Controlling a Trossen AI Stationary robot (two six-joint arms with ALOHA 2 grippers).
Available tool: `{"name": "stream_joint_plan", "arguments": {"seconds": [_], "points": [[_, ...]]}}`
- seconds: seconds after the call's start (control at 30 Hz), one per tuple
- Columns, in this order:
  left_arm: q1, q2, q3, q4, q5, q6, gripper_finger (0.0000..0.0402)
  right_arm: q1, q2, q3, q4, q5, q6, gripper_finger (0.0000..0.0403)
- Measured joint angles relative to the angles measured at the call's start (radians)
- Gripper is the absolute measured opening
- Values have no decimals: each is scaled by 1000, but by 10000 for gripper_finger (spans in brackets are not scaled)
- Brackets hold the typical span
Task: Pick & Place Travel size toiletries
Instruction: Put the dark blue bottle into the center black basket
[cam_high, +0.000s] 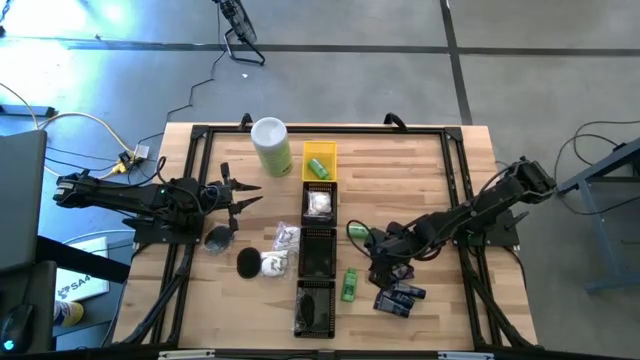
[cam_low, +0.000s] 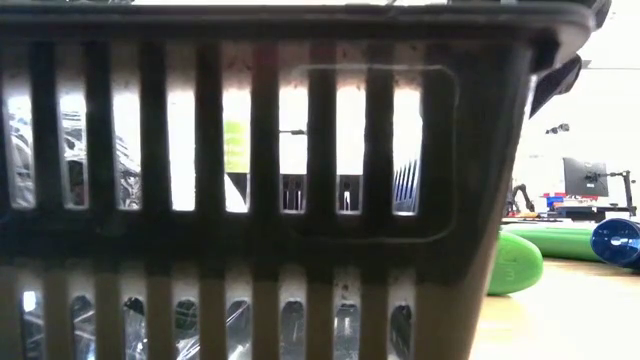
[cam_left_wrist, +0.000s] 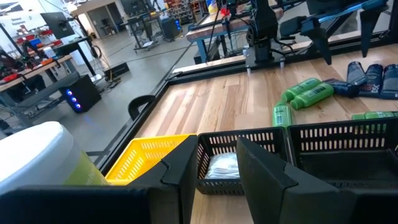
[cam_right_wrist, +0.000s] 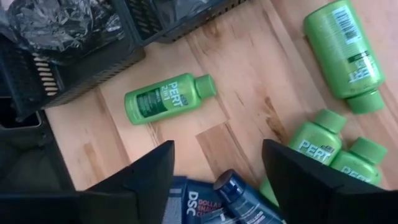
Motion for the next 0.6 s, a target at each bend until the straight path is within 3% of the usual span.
{"name": "stream_joint_plan", "arguments": {"seconds": [0.47, 0.6], "points": [[0, 0, 0, -3, -2, 2, 109, 82, 13, -14, -1, 99, -56, 241], [0, 0, 0, -3, -2, 2, 109, 100, 55, -45, -9, 74, -55, 240]]}}
